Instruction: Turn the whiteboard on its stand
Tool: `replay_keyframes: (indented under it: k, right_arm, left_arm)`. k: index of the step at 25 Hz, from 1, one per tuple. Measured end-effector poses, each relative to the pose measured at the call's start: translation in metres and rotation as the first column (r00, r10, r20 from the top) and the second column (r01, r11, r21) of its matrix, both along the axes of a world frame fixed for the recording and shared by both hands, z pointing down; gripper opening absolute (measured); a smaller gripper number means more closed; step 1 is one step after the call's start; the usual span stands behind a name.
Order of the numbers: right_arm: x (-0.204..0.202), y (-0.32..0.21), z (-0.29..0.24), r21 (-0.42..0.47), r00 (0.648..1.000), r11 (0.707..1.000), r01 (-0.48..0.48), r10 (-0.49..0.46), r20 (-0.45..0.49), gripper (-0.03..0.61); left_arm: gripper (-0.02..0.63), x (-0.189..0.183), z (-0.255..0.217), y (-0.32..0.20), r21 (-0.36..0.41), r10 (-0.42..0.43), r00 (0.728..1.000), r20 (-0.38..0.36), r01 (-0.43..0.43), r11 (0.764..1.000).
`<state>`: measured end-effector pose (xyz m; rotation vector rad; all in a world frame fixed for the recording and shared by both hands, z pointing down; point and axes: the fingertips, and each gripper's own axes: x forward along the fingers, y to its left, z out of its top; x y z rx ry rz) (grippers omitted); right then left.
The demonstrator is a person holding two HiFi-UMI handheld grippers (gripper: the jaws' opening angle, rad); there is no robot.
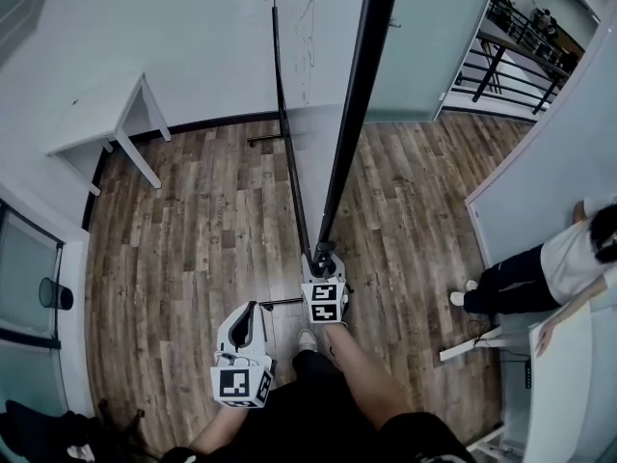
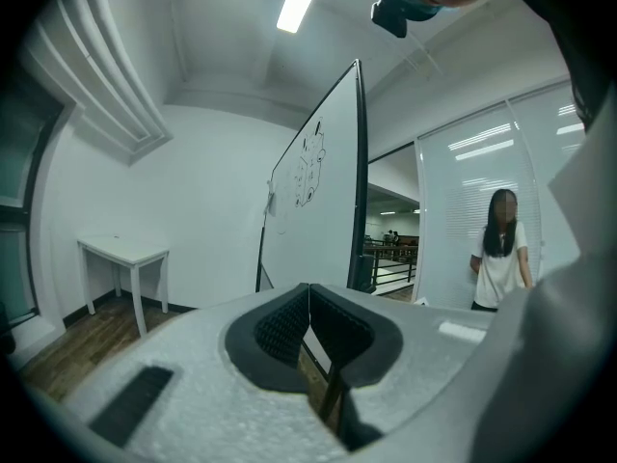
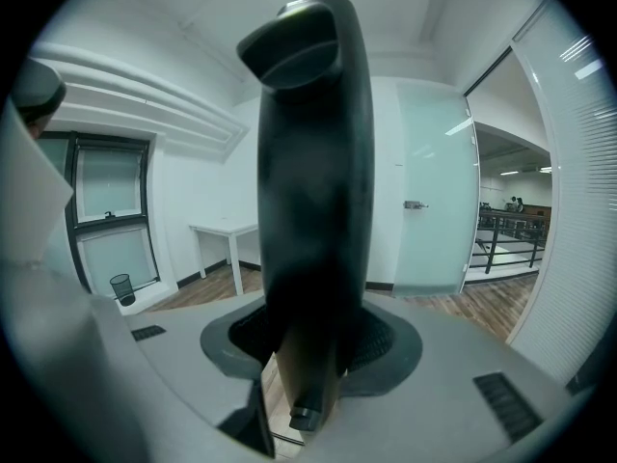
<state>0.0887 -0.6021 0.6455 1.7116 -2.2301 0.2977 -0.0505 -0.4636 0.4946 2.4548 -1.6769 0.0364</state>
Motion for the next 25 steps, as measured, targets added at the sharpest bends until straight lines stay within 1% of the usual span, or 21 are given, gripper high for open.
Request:
replay_keyframes:
  k: [6, 10, 14, 17, 21, 25]
  right_arm:
    - [-0.004, 0.013, 0.000, -0.010, 1.000, 1.000, 0.003, -0.002, 0.012, 0.167]
    - [-0.022, 0.026, 0.001, -0.003, 1.000, 1.000, 0.014, -0.014, 0.015, 0.166]
    - [-0.037, 0.040, 0.000, 0.004, 1.000, 1.000, 0.014, -0.014, 0.023, 0.167]
    - [-0.041, 0.050, 0.000, 0.007, 1.000, 1.000, 0.011, -0.011, 0.029, 0.167]
    - [-0.045, 0.064, 0.001, 0.002, 0.999, 1.000, 0.018, -0.018, 0.030, 0.167]
    - [-0.050, 0.084, 0.000, 0.011, 0.999, 1.000, 0.017, -0.018, 0.030, 0.167]
  left_arm:
    - [0.015, 0.001, 0.000, 0.022, 0.015, 0.024, 1.000, 0.011, -0.024, 1.000]
    - [0.015, -0.008, 0.004, 0.038, 0.004, 0.010, 1.000, 0.003, -0.010, 1.000]
    - [0.015, -0.021, 0.001, 0.050, 0.013, -0.009, 1.000, 0.012, 0.009, 1.000]
    - [0.016, -0.030, 0.002, 0.063, 0.015, -0.025, 1.000, 0.010, 0.025, 1.000]
    - [0.017, -0.037, 0.003, 0.079, 0.022, -0.025, 1.000, 0.019, 0.024, 0.999]
    - [0.016, -0.043, 0.001, 0.098, 0.025, -0.036, 0.999, 0.006, 0.036, 0.999]
